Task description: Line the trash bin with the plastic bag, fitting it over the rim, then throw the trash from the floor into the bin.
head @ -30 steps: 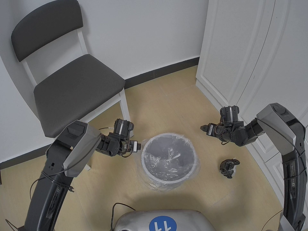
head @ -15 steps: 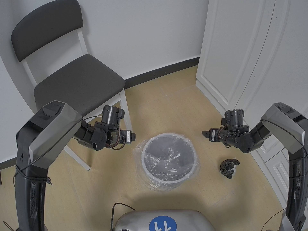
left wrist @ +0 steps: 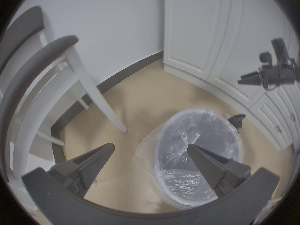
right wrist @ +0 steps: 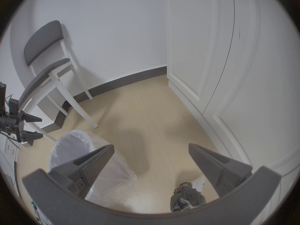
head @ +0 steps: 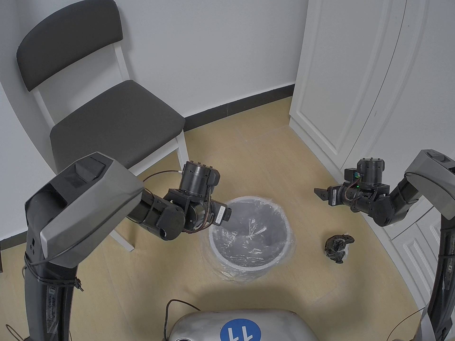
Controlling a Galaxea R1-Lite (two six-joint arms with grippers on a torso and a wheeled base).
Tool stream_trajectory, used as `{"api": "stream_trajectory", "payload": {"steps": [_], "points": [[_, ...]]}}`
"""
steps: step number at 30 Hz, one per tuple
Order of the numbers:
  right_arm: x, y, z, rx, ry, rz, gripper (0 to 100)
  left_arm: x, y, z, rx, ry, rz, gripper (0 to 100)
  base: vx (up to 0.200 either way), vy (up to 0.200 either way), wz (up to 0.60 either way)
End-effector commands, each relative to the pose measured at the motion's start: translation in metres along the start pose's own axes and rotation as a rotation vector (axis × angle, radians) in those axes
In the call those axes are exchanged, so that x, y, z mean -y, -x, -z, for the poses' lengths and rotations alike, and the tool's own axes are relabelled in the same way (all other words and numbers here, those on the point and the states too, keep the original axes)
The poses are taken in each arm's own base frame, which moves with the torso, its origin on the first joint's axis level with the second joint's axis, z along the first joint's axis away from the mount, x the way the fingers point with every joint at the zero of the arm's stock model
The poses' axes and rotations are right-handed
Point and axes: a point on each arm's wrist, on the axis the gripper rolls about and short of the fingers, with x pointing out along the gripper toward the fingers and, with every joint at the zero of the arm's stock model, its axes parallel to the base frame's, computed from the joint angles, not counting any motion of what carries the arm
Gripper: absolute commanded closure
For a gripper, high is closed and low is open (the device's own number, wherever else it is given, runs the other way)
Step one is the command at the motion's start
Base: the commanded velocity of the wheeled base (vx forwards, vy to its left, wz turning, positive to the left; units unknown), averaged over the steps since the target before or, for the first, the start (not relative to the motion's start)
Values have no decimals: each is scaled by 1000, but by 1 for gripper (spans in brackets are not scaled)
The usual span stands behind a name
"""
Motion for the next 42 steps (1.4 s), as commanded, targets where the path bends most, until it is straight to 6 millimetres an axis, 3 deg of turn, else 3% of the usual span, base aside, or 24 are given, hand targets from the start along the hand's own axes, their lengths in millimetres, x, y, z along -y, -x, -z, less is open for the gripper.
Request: {"api": "stream_trajectory", "payload": {"steps": [1, 6, 15, 40, 41, 42], "points": [[19, 10, -2, 45, 7, -17, 0, 16, -10, 16, 3, -113, 75, 0, 0, 0, 0], [27, 14, -6, 78, 4, -36, 0, 16, -9, 25, 18, -263, 285, 0, 0, 0, 0], [26, 18, -6, 76, 5, -61, 0, 14, -20, 41, 20, -407, 436, 0, 0, 0, 0], [27, 11, 0, 63, 1, -61, 0, 14, -42, 70, -23, -405, 499, 0, 0, 0, 0], [27, 11, 1, 61, 2, -61, 0, 14, -43, 70, -23, -405, 499, 100, 0, 0, 0], [27, 11, 1, 60, 2, -61, 0, 14, -43, 70, -22, -405, 499, 100, 0, 0, 0]]}}
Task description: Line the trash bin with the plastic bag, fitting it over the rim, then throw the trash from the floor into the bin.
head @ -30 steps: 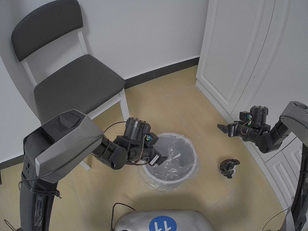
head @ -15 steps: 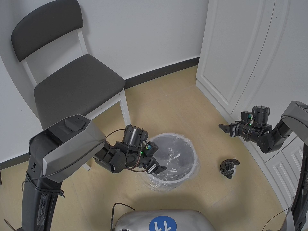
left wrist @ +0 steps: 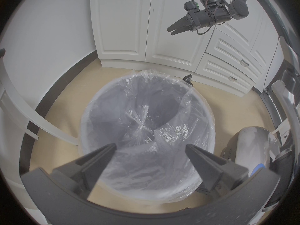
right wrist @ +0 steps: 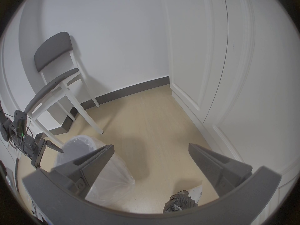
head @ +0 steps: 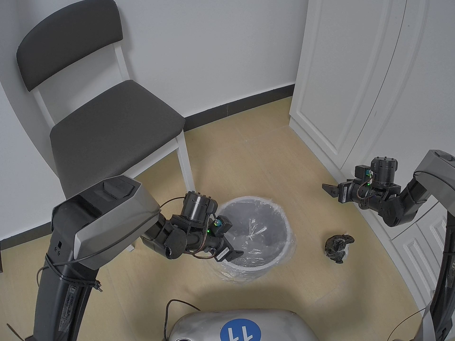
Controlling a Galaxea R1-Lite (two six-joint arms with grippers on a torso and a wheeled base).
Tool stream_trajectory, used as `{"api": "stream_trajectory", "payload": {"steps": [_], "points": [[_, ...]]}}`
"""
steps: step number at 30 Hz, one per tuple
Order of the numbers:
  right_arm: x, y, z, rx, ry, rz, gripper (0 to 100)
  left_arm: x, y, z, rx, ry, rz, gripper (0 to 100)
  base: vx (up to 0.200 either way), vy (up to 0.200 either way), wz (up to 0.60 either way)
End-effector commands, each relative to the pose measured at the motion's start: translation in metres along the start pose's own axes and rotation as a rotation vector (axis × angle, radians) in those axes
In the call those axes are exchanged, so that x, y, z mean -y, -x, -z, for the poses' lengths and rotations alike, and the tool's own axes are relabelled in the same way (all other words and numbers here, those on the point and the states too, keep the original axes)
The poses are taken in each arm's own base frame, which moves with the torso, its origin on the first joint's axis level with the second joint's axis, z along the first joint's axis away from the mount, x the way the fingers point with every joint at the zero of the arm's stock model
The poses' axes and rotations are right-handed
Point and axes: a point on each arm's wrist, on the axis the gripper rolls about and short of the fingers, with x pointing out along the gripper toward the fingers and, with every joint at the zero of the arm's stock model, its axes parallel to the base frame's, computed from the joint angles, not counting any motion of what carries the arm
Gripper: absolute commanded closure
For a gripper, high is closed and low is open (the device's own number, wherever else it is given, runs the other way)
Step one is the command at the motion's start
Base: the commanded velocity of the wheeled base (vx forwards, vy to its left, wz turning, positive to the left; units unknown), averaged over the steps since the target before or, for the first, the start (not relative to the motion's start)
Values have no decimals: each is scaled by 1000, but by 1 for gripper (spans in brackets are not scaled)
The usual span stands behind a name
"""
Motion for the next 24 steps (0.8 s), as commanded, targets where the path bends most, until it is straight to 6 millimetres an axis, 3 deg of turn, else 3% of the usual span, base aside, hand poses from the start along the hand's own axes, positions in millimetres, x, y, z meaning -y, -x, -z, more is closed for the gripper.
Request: {"api": "stream_trajectory", "payload": {"steps": [1, 11, 24], "points": [[1, -3, 5, -12, -2, 0, 0, 2, -6, 6, -12, 3, 7, 100, 0, 0, 0], [1, -3, 4, -10, -2, 0, 0, 0, 16, -2, 26, 1, -17, 100, 0, 0, 0], [1, -5, 8, -19, 1, 1, 0, 11, 32, 28, 116, 2, -16, 100, 0, 0, 0]]}}
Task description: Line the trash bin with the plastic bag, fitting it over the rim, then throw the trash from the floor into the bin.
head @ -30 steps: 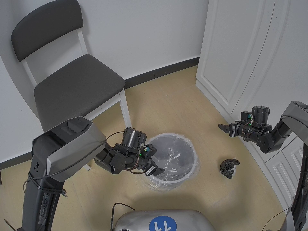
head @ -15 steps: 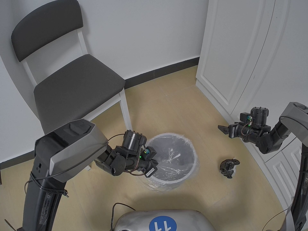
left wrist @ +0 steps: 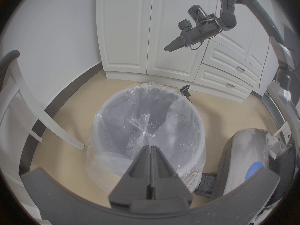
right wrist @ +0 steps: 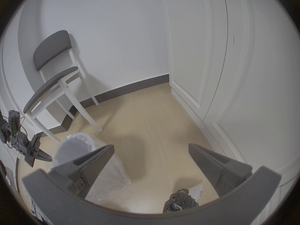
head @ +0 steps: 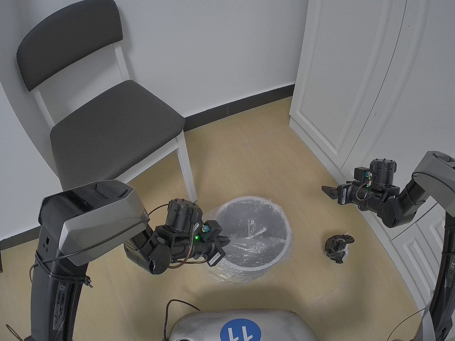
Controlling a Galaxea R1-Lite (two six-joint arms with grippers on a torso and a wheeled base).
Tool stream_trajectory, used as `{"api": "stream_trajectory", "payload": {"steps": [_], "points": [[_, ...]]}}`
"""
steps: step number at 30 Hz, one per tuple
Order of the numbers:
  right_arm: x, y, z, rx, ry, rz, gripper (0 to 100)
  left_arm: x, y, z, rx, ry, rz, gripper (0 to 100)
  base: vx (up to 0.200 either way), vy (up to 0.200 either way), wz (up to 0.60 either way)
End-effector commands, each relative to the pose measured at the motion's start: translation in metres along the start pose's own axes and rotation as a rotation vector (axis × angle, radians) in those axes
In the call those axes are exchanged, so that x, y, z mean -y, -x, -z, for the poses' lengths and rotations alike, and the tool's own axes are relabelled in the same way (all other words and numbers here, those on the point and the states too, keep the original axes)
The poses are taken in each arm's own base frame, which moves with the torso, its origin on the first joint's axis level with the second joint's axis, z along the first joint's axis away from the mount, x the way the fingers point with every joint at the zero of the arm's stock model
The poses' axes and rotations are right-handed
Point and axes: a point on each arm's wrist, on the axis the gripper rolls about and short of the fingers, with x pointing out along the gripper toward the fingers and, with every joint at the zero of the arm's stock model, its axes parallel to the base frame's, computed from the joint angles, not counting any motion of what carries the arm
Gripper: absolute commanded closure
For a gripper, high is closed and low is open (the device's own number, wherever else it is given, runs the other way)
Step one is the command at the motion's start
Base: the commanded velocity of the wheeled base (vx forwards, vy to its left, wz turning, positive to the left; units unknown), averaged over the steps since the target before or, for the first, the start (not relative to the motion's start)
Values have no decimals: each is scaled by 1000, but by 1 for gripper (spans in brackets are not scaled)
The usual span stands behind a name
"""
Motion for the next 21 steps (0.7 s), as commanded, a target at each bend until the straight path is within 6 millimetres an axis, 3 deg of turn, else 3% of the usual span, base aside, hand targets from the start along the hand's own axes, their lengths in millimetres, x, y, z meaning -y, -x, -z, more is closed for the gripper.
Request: {"api": "stream_trajectory", "payload": {"steps": [1, 12, 21], "points": [[0, -2, 4, -9, 7, -1, 0, 5, 9, 12, -6, 12, 18, 100, 0, 0, 0], [-1, -3, 6, -16, 12, -4, 0, 23, 22, 33, 56, 9, 57, 100, 0, 0, 0], [-2, -5, 11, -29, 22, -6, 0, 40, 18, 52, 41, 17, 137, 100, 0, 0, 0]]}}
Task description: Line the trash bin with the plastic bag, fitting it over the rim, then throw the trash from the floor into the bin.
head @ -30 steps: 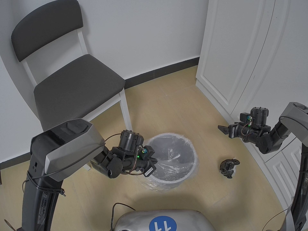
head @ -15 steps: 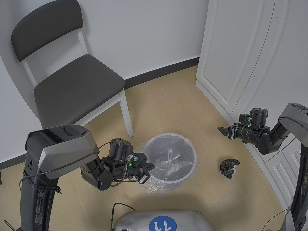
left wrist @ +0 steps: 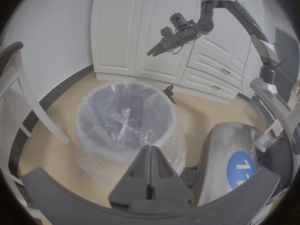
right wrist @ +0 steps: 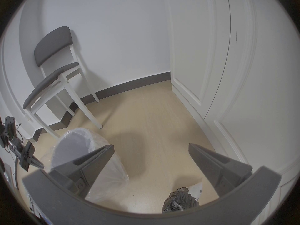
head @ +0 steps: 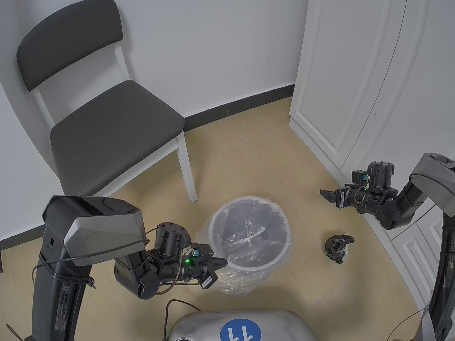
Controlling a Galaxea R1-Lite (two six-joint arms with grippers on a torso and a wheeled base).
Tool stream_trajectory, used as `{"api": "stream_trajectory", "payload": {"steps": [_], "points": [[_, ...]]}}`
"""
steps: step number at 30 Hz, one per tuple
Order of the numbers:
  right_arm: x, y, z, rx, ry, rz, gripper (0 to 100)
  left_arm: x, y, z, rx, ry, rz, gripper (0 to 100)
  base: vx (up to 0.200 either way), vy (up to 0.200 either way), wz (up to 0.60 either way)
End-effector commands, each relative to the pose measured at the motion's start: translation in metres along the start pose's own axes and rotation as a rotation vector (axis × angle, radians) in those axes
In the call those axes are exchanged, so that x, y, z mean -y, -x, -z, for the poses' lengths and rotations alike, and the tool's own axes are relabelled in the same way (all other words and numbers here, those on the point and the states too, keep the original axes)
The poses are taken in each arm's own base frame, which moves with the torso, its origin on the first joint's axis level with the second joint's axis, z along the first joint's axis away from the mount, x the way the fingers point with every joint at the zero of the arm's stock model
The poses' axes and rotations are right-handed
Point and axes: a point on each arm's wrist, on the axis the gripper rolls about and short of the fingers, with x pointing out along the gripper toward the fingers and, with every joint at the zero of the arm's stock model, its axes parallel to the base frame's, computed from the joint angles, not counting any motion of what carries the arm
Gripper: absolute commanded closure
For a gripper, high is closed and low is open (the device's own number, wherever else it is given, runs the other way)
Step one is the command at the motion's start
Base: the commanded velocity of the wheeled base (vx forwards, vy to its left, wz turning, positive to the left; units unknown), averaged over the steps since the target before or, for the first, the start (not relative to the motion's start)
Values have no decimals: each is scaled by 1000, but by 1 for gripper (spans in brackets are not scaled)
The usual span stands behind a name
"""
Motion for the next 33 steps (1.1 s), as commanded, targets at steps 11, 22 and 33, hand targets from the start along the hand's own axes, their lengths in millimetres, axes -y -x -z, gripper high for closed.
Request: {"api": "stream_trajectory", "payload": {"steps": [11, 22, 33], "points": [[0, -2, 3, -7, 2, -1, 0, 19, -10, 22, 9, 9, 56, 100, 0, 0, 0], [0, -1, 3, -6, 2, 0, 0, 25, 3, 21, 60, 17, 35, 0, 0, 0, 0], [2, 0, 1, -1, 2, 3, 0, 21, 25, -9, 192, 42, 18, 0, 0, 0, 0]]}}
